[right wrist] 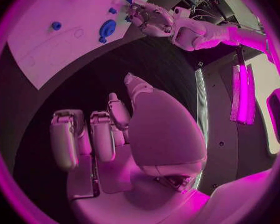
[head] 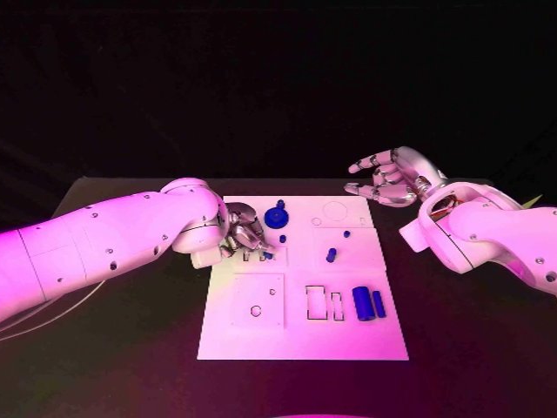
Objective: Assemble the parts on the task board
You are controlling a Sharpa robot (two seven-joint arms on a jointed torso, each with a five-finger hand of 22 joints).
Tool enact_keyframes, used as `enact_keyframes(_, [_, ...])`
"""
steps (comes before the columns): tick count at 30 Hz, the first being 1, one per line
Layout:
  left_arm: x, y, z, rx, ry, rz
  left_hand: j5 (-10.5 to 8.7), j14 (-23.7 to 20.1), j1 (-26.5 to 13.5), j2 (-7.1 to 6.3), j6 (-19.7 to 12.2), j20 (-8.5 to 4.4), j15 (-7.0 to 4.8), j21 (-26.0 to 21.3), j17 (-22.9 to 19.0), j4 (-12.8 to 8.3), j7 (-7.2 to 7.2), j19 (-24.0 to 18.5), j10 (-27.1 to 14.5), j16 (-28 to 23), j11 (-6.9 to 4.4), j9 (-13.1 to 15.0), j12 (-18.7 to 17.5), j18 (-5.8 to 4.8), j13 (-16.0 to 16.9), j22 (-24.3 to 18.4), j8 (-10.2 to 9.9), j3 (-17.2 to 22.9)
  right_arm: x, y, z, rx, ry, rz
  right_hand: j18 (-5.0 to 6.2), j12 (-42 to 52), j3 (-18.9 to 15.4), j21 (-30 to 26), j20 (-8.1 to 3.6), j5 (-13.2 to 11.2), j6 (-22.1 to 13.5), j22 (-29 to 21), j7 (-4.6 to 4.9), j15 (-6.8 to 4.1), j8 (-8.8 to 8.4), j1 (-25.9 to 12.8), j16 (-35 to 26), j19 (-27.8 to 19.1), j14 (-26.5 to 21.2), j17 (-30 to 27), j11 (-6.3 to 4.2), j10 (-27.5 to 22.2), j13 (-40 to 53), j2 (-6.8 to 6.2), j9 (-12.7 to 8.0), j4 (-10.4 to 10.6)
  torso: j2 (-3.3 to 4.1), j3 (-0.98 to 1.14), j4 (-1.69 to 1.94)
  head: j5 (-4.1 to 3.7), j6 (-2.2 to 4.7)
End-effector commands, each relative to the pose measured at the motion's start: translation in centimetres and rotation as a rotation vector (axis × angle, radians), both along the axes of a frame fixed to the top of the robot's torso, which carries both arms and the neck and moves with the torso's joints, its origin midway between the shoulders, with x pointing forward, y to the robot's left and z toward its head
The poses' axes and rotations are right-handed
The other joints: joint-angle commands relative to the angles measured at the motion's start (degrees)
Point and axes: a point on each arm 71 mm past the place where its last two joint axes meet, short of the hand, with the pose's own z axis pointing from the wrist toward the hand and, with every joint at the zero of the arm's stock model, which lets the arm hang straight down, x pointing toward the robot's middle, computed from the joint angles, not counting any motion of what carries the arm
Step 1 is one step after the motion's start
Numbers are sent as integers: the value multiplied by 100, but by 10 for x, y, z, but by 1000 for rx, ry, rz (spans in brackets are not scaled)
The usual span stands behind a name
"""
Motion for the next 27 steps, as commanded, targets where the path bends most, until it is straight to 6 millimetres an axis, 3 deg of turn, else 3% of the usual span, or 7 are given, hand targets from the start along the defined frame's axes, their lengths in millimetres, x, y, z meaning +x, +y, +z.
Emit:
enact_keyframes(1, [0, -1, 0, -69, 28, 41, 24, 274, 105, -50, -9, -48, -48, 27, 904, -242, -56, -9, 31, 30, -23, 85, -34, -58, -11, 12, 46, 452, 0, 1, 0, -8, 4, 16, 82, -20, 37, 4, 40, 20, -13, 1177, -12, 26, 34, 1, -20, 369, 461, 958, -13, -28, 0, 9, -7, -1, 0, -2, 2, 4, -4])
enact_keyframes(5, [0, 1, 0, -87, 41, 56, 18, 279, -72, -247, -27, -43, -38, 35, 917, -419, -46, -2, 69, 33, -15, 236, -55, -61, -9, 35, 63, 1144, 0, 1, -1, -9, 6, 16, 82, -20, 37, 4, 40, 20, -13, 1177, -12, 26, 34, 1, -20, 369, 461, 958, -13, -28, 0, 9, -7, -1, 0, -1, 0, 11, -3])
enact_keyframes(13, [-1, 5, 1, -125, 68, 83, 20, 295, -336, -409, -34, -42, -44, 54, 943, -723, -40, 20, 122, 44, -15, 399, -50, -68, 23, 76, 86, 1763, 0, 2, -1, -10, 11, 20, 82, -20, 37, 4, 40, 20, -13, 1177, -12, 26, 34, 1, -20, 369, 461, 958, -13, -28, 0, 9, -7, -1, -8, 23, 5, 55, 25])
enact_keyframes(23, [-5, 19, 5, -140, 66, 103, 19, 314, -476, -428, -12, -40, -56, 50, 973, -887, -46, 21, 202, 62, -26, 482, -17, -66, 76, 70, 106, 2027, -1, 1, -1, -11, 13, 17, 84, -25, 46, -4, 39, 27, -15, 1171, -12, 25, 37, 0, -21, 366, 461, 956, -13, -30, -6, 4, -10, 1, -18, 27, 2, 88, 11])
enact_keyframes(27, [-7, 26, 7, -120, 30, 104, 20, 349, -547, -471, -2, -47, -63, 80, 1030, -1017, -47, 75, 271, 97, -32, 543, 20, -79, 136, 139, 130, 2216, 0, 0, -1, -11, 13, 16, 84, -28, 48, -5, 38, 28, -18, 1171, -12, 24, 38, -4, -24, 366, 460, 951, -13, -31, -9, 0, -13, 4, -13, 17, 5, 82, 5])
